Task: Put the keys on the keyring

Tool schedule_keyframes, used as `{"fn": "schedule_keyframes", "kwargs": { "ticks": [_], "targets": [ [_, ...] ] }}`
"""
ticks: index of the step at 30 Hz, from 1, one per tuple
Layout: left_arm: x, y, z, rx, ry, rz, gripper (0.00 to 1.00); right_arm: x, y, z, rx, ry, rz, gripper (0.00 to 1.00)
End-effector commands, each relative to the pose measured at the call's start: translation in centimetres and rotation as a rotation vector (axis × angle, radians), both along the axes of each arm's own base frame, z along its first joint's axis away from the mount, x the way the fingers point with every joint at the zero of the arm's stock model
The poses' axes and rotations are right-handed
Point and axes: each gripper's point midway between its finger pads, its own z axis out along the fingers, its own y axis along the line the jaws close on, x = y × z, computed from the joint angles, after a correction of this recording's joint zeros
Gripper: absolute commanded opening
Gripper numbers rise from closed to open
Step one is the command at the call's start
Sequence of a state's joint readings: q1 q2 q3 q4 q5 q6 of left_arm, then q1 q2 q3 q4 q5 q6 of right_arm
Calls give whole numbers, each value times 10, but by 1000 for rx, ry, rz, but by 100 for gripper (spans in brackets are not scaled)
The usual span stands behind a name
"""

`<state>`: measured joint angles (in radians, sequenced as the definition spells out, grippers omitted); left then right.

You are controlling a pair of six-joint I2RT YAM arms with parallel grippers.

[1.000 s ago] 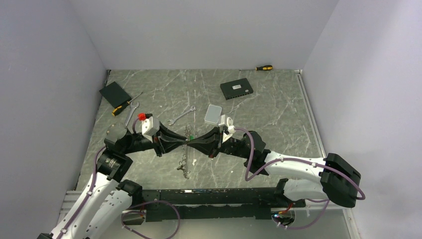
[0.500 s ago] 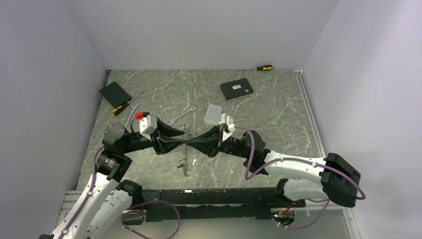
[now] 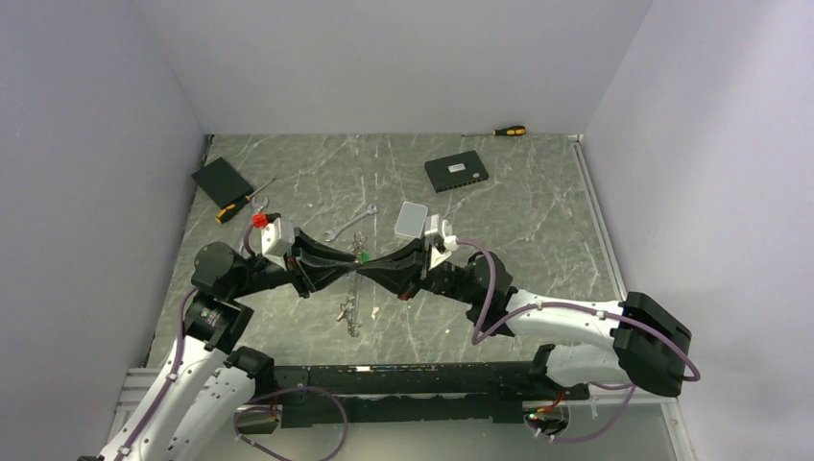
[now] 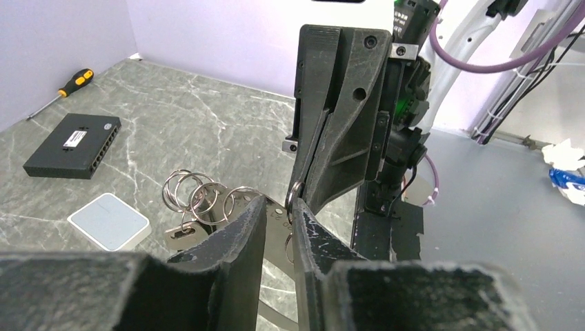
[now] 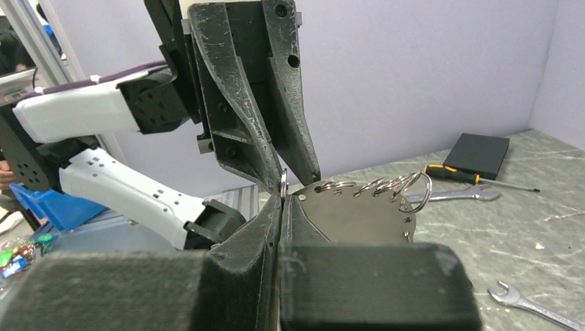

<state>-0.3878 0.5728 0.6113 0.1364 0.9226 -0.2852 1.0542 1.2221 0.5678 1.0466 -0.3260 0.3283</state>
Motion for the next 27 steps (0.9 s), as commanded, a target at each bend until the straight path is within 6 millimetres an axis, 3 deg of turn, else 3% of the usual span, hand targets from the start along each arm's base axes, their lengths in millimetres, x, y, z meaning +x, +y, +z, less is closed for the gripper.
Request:
{"fn": "schedule_keyframes", "kwargs": {
  "ticks": [1,4,7,19,23,27],
  "targets": [
    [-16,-4,10,-40,30,-82,25,11,-6,54,175,-56,-61,0],
    [-16,-5,14,-54,32,-85,18,14,-6,56,197,-56,-69,0],
    [-18,-6,19,-64,18,-106,0,15,-6,63,233,-58,-59,0],
    [-20,-7,22,-47,-21,-130,0,9,3,64,272,-67,12,0],
    [-6,-2,13,17,4,-36,0,9,6,50,187,-54,12,25],
    [0,-1,3,83,32,-24,0,7,5,31,91,-64,2,35]
  ]
}}
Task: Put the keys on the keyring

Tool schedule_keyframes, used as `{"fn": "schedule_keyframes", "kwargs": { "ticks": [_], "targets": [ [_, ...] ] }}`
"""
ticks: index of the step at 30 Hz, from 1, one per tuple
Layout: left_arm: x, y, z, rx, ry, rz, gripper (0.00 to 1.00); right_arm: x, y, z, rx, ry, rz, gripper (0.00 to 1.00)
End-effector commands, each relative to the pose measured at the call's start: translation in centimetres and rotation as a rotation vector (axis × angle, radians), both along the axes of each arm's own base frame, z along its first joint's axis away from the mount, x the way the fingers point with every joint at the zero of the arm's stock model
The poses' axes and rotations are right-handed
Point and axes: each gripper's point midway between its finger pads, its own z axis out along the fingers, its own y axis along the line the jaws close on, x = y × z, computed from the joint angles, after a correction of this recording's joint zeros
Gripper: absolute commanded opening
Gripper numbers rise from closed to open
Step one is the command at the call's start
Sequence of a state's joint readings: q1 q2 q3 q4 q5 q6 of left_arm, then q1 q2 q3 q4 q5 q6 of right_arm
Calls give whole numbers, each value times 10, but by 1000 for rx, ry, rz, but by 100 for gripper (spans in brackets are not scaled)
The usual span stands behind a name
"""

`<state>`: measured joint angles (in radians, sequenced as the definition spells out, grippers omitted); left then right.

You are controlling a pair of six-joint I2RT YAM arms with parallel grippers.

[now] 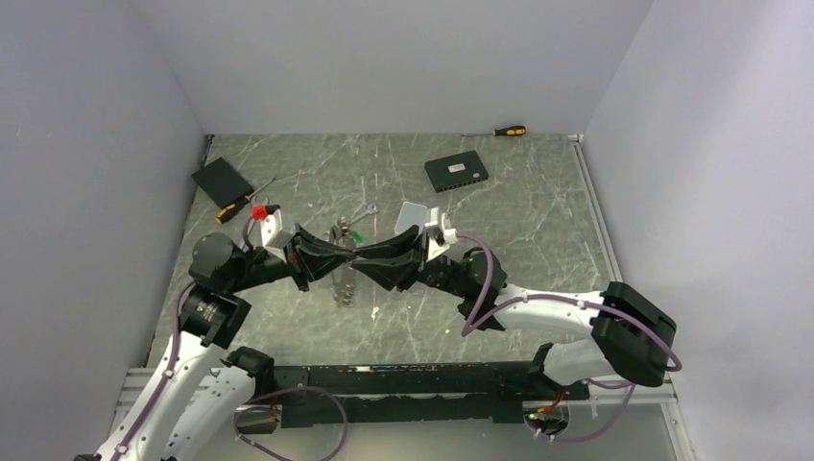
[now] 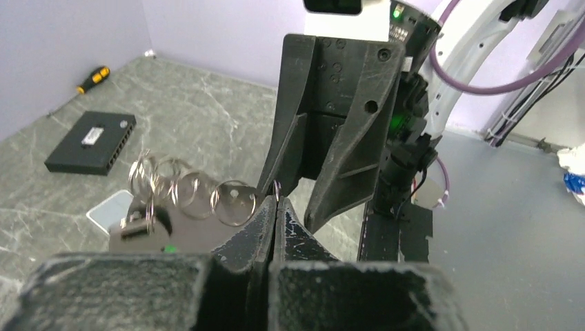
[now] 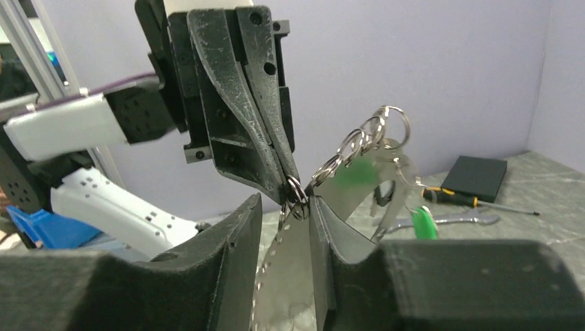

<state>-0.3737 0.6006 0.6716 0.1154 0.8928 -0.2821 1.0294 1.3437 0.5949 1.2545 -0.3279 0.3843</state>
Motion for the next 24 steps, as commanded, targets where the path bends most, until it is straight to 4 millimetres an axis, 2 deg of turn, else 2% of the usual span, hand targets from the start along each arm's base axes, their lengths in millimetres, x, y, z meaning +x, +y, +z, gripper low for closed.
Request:
{"fn": "schedule_keyframes", "kwargs": {
  "ticks": [1,7,12,19,24],
  "targets": [
    [-9,-4,-15,100,52,-70,0,-6,-3,11,-45,-58,-2,37],
    [-7,-4,-21,115,40,-61,0,-11,-9,-19,-198,-98,-9,43],
    [-6,-2,-26,128,37,-46,0,-6,-15,-42,-335,-122,-53,50],
    [-14,-3,-30,150,29,-99,0,-1,-27,-44,-388,-191,-104,51],
    [-14,-2,-35,172,30,-102,0,-18,-23,-45,-458,-260,14,46]
  ]
}}
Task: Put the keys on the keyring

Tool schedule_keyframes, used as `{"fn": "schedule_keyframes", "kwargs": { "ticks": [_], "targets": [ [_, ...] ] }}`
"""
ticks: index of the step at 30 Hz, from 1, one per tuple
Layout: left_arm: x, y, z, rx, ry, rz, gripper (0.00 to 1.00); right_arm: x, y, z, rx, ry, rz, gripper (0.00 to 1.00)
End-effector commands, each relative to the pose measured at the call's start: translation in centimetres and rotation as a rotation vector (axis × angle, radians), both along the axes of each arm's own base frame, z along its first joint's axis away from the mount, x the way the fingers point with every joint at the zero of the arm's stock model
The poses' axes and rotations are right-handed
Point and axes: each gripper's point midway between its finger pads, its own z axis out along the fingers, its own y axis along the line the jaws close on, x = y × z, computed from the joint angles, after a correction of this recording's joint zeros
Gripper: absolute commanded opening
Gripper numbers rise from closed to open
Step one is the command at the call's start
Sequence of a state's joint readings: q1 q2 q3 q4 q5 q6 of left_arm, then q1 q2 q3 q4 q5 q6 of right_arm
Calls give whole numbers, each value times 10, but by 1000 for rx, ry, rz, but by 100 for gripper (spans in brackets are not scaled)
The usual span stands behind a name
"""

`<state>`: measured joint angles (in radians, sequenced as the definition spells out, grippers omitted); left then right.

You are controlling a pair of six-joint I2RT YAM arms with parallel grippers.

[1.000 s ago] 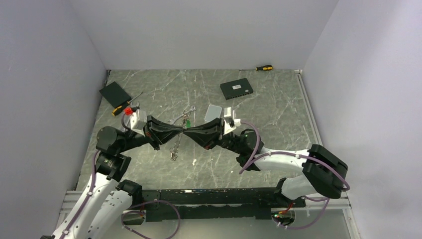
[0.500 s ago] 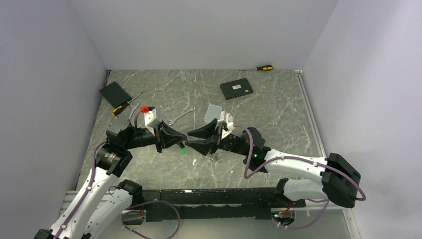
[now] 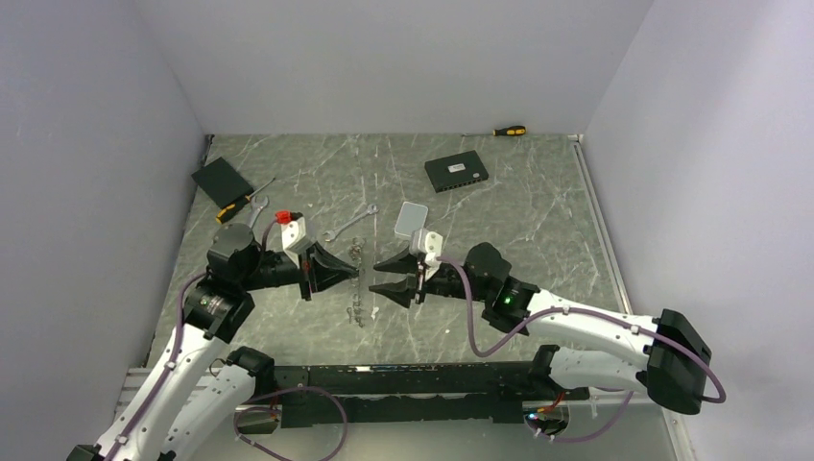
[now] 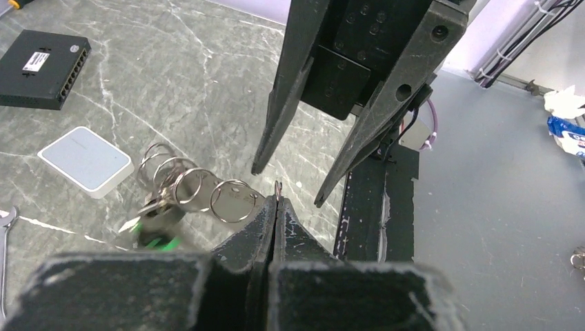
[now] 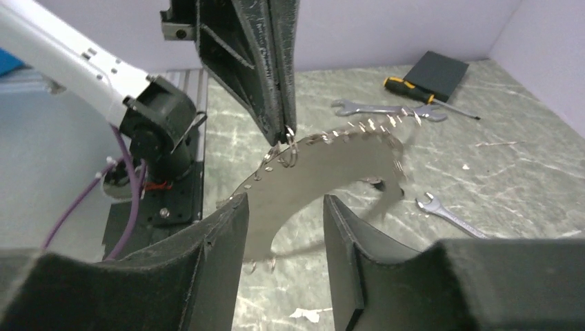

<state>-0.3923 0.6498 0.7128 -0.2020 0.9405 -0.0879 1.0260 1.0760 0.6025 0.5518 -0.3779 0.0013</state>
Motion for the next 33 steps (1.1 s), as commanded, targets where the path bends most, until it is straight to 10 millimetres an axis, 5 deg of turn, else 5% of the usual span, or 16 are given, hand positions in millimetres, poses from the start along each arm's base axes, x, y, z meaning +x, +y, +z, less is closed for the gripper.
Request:
{"fn": "schedule_keyframes", "kwargs": {
  "ticks": [1,10,17,23,25,29,33],
  "targets": [
    [-6,-1,15,-9,-79,-47,0,-12,4,19,-44,-78,104,44],
    [0,3,8,24,-60,2,0,-5,8,22,-32,-61,75,40],
    [10,14,0,82,-112,95,0,45,-15,23,-15,-51,-246,42],
    [17,17,-4,98,-98,134,0,33,-12,24,-10,-67,-174,42],
    [25,22,-5,108,-79,198,0,49,-11,17,-37,-35,-250,42],
    [36,36,-7,133,-74,323,0,114,-21,-6,-146,84,-557,41],
    [50,60,-5,159,-118,494,0,136,-7,-31,-229,189,-558,40]
  ]
}}
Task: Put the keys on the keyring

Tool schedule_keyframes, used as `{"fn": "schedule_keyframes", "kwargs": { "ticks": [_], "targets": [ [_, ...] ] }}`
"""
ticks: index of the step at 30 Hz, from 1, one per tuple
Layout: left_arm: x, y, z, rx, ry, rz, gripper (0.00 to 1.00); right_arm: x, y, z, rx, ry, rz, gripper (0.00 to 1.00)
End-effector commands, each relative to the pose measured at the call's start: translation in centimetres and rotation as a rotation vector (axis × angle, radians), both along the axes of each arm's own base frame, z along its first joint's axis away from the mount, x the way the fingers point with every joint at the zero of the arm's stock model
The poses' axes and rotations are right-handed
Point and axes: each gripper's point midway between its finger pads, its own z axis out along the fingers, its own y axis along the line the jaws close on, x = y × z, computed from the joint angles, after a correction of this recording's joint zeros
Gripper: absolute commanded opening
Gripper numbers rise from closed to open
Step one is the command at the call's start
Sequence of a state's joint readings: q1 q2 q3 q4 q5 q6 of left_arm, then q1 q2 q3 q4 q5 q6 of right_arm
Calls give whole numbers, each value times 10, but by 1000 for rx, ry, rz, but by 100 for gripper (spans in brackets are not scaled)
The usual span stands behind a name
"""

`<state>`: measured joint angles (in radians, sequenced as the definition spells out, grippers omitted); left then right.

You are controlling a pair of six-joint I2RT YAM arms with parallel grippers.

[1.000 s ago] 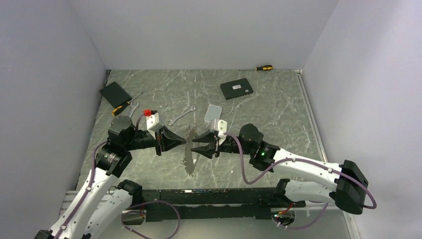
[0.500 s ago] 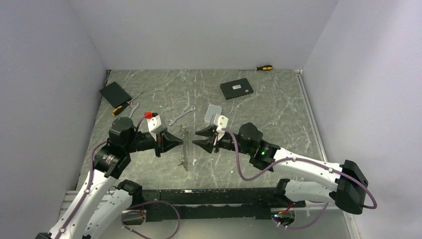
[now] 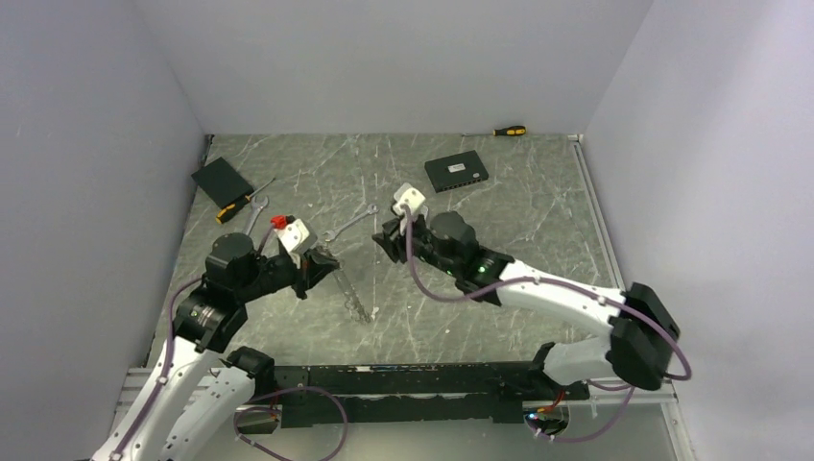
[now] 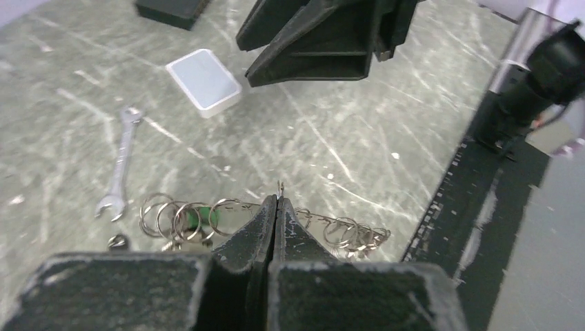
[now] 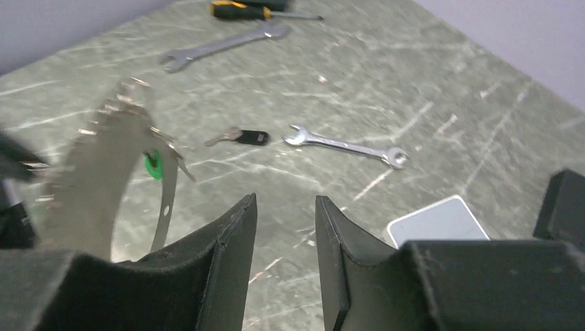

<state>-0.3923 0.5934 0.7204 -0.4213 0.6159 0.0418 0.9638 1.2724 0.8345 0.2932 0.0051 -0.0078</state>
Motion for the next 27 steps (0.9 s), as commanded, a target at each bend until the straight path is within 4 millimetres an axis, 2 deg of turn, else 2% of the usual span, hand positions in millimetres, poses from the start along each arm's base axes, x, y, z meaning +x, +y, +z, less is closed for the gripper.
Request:
{"fn": "schedule_keyframes", "kwargs": {
  "ticks": [1,7,10,13,15,18,22,27],
  "targets": [
    [23,32,30,19,-140,235,0,33,4,-9,-28,93,-104,40],
    [42,90,33,77,-171,586,0,51,48,-33,-88,195,-44,41],
    [42,122,40,84,-199,761,0,56,74,-45,-81,258,1,42],
    [39,144,44,78,-217,878,0,61,100,-61,-86,318,42,43],
    [35,156,47,68,-226,938,0,61,119,-78,-93,350,85,43],
    [26,173,58,41,-259,1015,0,58,150,-93,-105,338,173,43],
    [11,189,70,-33,-337,1080,0,41,184,-110,-161,250,279,43],
    [2,202,76,-55,-362,1136,0,38,205,-134,-194,236,311,41]
  ]
}}
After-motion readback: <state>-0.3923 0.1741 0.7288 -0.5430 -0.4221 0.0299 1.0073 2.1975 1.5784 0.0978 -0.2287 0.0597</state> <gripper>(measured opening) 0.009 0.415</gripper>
